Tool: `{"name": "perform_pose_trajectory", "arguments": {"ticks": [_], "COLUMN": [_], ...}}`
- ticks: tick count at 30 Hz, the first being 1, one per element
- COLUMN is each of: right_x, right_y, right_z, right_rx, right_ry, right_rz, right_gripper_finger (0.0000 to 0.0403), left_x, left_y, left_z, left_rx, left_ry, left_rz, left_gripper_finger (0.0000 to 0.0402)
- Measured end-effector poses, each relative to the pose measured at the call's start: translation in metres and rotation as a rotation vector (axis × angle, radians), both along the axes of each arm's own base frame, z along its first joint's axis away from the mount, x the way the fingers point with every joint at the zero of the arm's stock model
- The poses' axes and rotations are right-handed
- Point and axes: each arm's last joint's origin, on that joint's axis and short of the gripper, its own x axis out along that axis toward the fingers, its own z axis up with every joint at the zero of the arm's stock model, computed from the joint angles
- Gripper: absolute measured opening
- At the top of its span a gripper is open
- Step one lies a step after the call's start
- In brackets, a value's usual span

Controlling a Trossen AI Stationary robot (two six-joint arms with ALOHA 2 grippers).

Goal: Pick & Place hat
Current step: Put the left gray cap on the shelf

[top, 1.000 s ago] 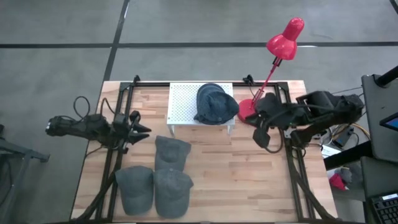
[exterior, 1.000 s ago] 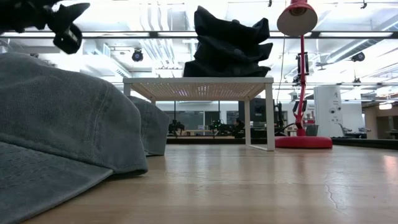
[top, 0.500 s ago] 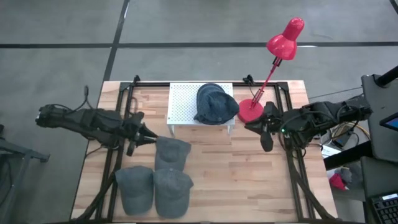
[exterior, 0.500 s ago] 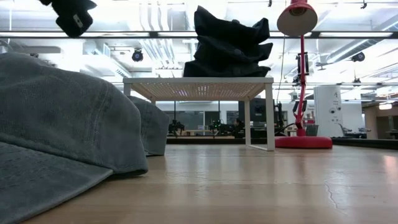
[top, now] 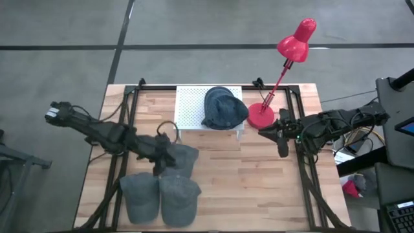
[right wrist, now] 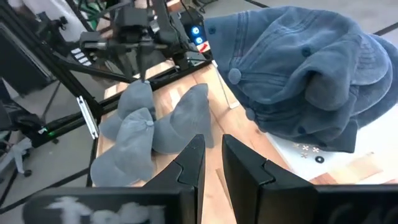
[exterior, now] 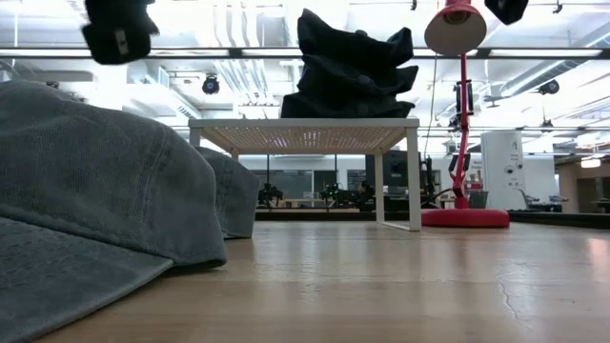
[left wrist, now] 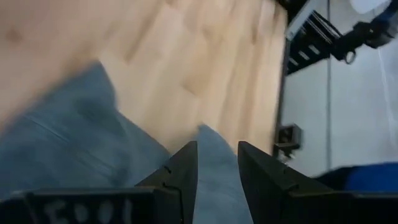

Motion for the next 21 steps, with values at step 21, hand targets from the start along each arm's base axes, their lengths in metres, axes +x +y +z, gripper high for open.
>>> {"name": "perform_pose_trajectory", "arguments": {"ticks": [21], "right_x": [-0.025], "right_y": [-0.006], "right_z": [-0.041], "right_rx": [-0.001], "right_ry": [-0.156], "right_rz": [0.091], "right_gripper_finger": [0.0052], "left_x": [-0.02], "left_y": [-0.104], "left_z": [-0.004], "left_rx": [-0.284], "left_ry": [0.354], "left_rz": [0.221], "left_gripper_finger": [0.0115]}}
